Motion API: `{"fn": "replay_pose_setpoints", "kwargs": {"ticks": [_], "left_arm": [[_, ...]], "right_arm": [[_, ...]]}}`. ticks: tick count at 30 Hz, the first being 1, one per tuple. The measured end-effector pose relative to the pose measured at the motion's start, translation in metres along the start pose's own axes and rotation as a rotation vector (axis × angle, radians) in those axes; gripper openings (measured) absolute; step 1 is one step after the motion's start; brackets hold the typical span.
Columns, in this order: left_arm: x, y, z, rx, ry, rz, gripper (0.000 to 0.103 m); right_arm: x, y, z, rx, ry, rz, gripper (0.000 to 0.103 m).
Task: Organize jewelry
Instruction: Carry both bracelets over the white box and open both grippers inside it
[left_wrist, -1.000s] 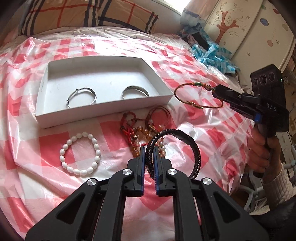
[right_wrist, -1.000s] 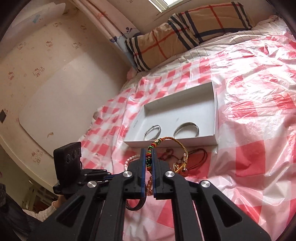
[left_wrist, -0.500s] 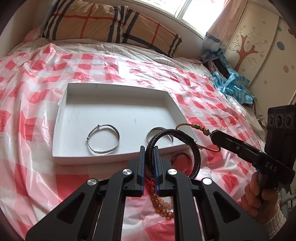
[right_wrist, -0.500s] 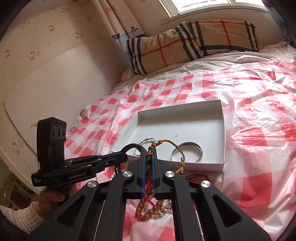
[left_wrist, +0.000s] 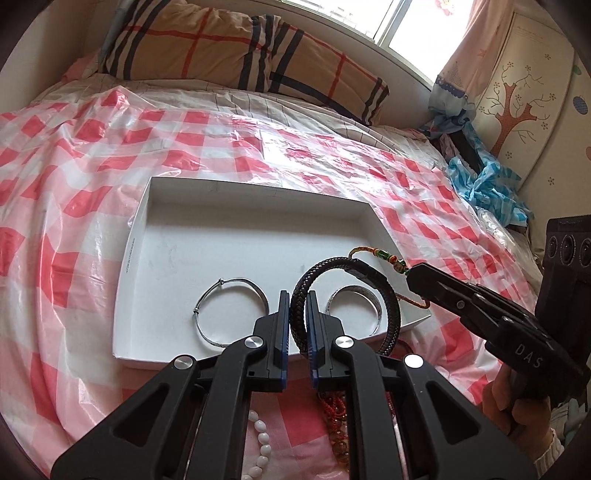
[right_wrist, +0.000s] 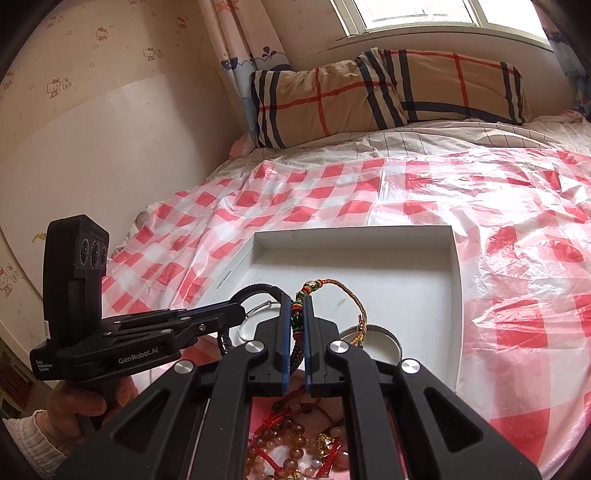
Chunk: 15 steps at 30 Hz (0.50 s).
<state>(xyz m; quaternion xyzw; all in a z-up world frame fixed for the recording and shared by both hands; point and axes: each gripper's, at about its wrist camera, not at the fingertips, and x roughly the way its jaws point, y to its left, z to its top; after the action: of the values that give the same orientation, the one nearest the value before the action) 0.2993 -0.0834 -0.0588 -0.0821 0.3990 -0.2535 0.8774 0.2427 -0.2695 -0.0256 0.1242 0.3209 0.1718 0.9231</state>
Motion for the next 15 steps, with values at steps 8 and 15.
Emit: {"fn": "replay_pose_setpoints", "kwargs": {"ticks": [8, 15], "left_arm": [[0.013, 0.001, 0.003, 0.014, -0.013, 0.076, 0.009], [0.018, 0.005, 0.002, 0.005, -0.008, 0.134, 0.009]], "right_arm": [[0.026, -0.005, -0.001, 0.005, 0.020, -0.015, 0.007], [0.042, -0.003, -0.006, 0.007, 0.043, -0.025, 0.007]]}}
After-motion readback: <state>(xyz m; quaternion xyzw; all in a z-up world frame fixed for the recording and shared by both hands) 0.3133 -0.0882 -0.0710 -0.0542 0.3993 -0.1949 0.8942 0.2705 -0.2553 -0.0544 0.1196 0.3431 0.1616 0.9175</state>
